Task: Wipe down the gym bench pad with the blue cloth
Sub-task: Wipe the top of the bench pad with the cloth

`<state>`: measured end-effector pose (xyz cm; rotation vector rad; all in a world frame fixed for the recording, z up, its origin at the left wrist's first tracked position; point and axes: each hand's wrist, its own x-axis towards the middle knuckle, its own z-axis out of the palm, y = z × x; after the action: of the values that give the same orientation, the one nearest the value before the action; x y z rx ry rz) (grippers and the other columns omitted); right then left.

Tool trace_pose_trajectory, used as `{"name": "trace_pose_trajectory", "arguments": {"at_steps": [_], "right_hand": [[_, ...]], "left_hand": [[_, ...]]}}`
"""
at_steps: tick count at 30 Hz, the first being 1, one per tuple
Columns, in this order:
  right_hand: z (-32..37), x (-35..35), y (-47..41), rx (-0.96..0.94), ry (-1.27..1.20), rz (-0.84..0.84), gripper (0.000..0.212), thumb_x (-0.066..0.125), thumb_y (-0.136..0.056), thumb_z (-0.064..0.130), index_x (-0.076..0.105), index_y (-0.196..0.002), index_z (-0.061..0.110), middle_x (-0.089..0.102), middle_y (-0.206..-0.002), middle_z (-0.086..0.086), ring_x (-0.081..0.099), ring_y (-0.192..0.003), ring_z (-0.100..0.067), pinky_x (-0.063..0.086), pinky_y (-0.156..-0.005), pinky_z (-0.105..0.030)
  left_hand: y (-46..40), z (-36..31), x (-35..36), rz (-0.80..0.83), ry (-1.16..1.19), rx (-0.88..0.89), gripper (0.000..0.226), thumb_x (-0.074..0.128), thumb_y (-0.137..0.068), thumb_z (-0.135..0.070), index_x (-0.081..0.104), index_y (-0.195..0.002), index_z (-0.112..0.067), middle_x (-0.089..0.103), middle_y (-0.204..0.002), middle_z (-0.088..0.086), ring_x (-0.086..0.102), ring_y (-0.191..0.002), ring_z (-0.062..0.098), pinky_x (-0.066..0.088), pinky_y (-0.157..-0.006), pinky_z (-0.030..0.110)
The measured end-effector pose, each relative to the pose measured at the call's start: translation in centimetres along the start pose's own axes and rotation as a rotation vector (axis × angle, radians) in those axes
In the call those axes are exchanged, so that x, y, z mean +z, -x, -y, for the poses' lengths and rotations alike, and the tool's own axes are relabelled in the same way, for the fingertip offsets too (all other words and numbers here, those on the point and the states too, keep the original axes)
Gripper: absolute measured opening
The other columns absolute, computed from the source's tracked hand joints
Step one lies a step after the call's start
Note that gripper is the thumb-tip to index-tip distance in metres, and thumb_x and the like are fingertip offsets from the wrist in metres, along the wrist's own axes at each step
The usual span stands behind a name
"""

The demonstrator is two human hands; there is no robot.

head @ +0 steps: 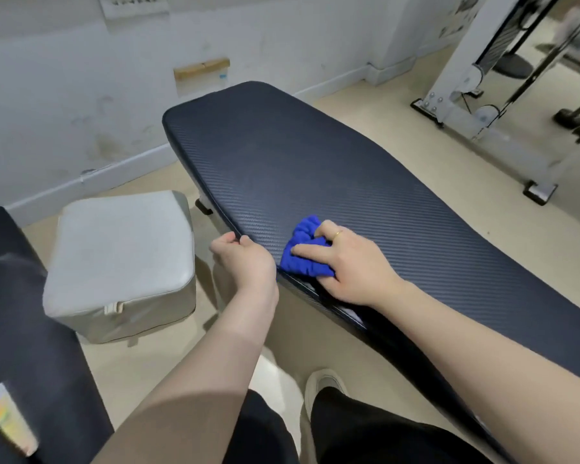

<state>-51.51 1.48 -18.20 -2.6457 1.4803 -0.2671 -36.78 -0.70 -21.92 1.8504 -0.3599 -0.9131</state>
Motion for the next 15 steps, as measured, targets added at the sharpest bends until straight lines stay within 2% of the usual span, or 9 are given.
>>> {"name": "trace_pose_trajectory", "arguments": {"at_steps": [2,4,5,6,9,11,13,15], "right_hand": [[-1.8,0.2,-0.8,0.326,0.020,-0.136,0.043,0.042,-0.078,0.028,0.062,-0.116,0.032,0.052,-0.107,-0.009,0.057,-0.090,-0.032,0.047,-0.063,-0.032],[-2.7,0.3,-1.5,0.607,0.020,-0.213,0.039,0.048,-0.082,0.022,0.059,-0.119,0.032,0.047,-0.117,-0.008,0.053,-0.101,-0.032,0.041,-0.067,-0.029],[-2.3,0.1,-1.6,0.620,0.038,-0.180,0.039,0.050,-0.083,0.021,0.059,-0.119,0.032,0.046,-0.117,-0.007,0.052,-0.102,-0.031,0.040,-0.067,-0.029],[-1.5,-0.1,-1.5,0.554,0.042,-0.120,0.038,0.050,-0.083,0.022,0.060,-0.119,0.032,0.046,-0.115,-0.007,0.051,-0.100,-0.029,0.041,-0.068,-0.029],[1.1,-0.4,0.6,0.213,-0.076,0.002,0.041,0.048,-0.079,0.023,0.061,-0.117,0.034,0.048,-0.102,-0.005,0.052,-0.089,-0.027,0.048,-0.066,-0.031],[0.8,-0.5,2.2,0.055,-0.132,0.040,0.044,0.043,-0.075,0.027,0.063,-0.114,0.033,0.050,-0.096,-0.006,0.053,-0.080,-0.028,0.048,-0.058,-0.032],[-1.6,-0.3,1.8,0.059,-0.100,-0.042,0.044,0.040,-0.075,0.031,0.064,-0.112,0.033,0.054,-0.096,-0.007,0.056,-0.077,-0.028,0.047,-0.055,-0.031],[-4.7,0.0,-0.1,0.316,-0.034,-0.177,0.040,0.047,-0.080,0.027,0.062,-0.116,0.033,0.053,-0.107,-0.008,0.057,-0.088,-0.030,0.046,-0.062,-0.032]], "left_hand": [[0.1,0.1,-0.1,0.035,0.023,0.019,0.024,0.043,-0.093,-0.016,0.046,-0.117,-0.012,0.054,-0.123,0.009,0.056,-0.107,0.027,0.044,-0.092,0.033],[0.4,-0.1,-0.3,0.071,0.042,0.047,0.026,0.041,-0.095,-0.014,0.044,-0.120,-0.007,0.050,-0.128,0.012,0.055,-0.106,0.026,0.041,-0.089,0.028],[0.5,-0.1,-0.3,0.079,0.047,0.058,0.027,0.040,-0.096,-0.013,0.042,-0.122,-0.005,0.048,-0.130,0.013,0.053,-0.103,0.025,0.039,-0.087,0.025],[0.6,-0.2,-0.3,0.077,0.040,0.067,0.028,0.040,-0.096,-0.012,0.041,-0.123,-0.004,0.046,-0.131,0.015,0.052,-0.101,0.024,0.037,-0.084,0.023],[1.1,-0.5,-0.3,0.042,0.006,0.079,0.029,0.038,-0.097,-0.010,0.040,-0.124,-0.001,0.043,-0.132,0.017,0.049,-0.099,0.024,0.031,-0.078,0.017],[1.2,-0.5,0.0,0.024,0.007,0.098,0.029,0.037,-0.097,-0.009,0.041,-0.124,0.000,0.042,-0.132,0.017,0.050,-0.103,0.027,0.030,-0.076,0.017],[1.2,0.0,0.2,0.001,0.004,0.125,0.028,0.035,-0.097,-0.011,0.042,-0.122,-0.002,0.043,-0.132,0.015,0.052,-0.108,0.029,0.032,-0.080,0.023],[1.1,0.5,0.3,-0.005,-0.002,0.146,0.027,0.035,-0.098,-0.014,0.043,-0.122,-0.004,0.043,-0.132,0.012,0.053,-0.104,0.028,0.031,-0.076,0.022]]}}
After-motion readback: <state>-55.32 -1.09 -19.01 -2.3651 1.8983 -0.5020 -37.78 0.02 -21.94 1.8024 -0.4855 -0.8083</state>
